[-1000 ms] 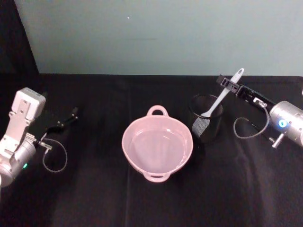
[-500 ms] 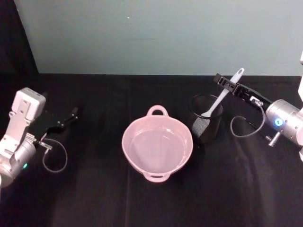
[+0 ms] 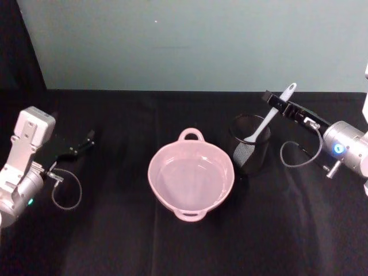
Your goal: Use the one hand to pick up the spoon and stir the clear water in the bowl.
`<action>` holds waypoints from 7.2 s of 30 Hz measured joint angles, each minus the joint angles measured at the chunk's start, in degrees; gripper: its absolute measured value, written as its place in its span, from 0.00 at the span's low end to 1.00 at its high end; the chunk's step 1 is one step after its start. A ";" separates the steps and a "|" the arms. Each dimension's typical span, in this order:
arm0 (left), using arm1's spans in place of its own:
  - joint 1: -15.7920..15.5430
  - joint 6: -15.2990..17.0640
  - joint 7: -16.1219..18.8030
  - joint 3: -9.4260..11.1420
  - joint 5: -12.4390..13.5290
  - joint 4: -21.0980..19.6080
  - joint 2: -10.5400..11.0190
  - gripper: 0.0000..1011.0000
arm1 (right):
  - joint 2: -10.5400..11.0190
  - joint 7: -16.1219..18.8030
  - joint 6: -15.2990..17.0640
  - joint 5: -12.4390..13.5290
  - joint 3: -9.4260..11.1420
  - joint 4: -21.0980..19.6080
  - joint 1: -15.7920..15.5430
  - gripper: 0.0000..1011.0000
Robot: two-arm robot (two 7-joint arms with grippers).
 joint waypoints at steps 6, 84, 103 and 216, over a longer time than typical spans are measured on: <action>0.00 0.00 0.00 0.00 0.00 0.00 0.00 1.00 | 0.00 0.01 0.03 0.00 0.04 -0.04 -0.03 0.56; 0.00 0.00 0.00 0.00 0.01 0.00 0.00 1.00 | 8.08 11.08 -7.03 -25.68 -12.26 -21.34 -2.70 0.11; 0.00 0.00 0.00 0.00 0.00 0.00 0.00 1.00 | 4.20 15.71 -6.31 -26.66 -13.20 -18.23 -4.79 0.11; 0.00 0.00 0.00 0.00 0.00 0.00 0.00 1.00 | -10.10 11.17 -20.60 -38.21 -4.36 -5.27 -5.99 0.11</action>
